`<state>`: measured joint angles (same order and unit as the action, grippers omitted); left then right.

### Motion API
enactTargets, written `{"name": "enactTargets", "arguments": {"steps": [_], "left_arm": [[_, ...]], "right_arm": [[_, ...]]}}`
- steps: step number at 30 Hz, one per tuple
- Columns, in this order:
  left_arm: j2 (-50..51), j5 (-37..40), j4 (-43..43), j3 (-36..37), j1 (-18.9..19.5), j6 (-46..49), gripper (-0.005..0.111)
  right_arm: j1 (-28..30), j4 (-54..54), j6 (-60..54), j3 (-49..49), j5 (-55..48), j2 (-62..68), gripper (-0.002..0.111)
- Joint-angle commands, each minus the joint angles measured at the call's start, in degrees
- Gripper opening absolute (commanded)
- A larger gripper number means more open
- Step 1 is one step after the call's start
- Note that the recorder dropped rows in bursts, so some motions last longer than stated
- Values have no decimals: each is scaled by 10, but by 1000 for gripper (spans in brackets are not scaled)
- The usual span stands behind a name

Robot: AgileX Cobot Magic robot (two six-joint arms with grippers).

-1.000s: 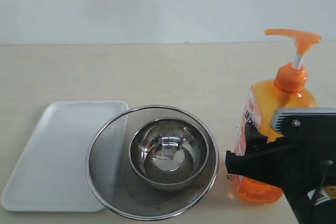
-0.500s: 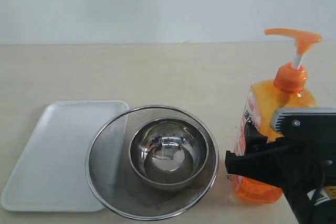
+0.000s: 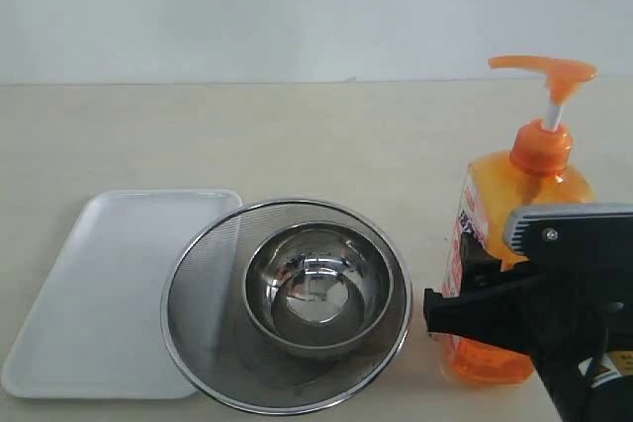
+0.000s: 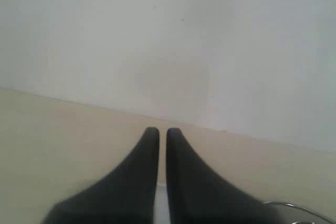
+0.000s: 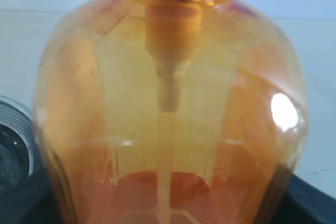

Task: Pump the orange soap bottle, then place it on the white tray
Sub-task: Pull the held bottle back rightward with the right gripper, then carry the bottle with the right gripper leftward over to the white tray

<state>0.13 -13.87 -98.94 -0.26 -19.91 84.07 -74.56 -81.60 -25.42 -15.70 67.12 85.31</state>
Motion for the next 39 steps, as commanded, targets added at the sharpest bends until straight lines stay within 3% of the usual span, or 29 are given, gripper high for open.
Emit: {"name": "enactTargets", "arguments": {"steps": [1,5,9,20,27,39], "left_arm": [[-1,-14,6,3,1,-10,5],[-1,-14,6,3,1,-10,5],[-1,-14,6,3,1,-10,5],[-1,-50,30,3,1,-44,5],[-1,-59,42,3,1,-57,5],[-1,-65,42,3,1,-57,5]], "right_arm": [[0,38,-22,-4,28,-8,0],[0,76,-31,-5,28,-31,0],[0,83,-122,-14,28,-93,0],[-14,110,-378,-165,26,-213,0],[-14,179,-370,-260,-59,-183,0],[-14,241,-280,-451,-95,51,0]]}}
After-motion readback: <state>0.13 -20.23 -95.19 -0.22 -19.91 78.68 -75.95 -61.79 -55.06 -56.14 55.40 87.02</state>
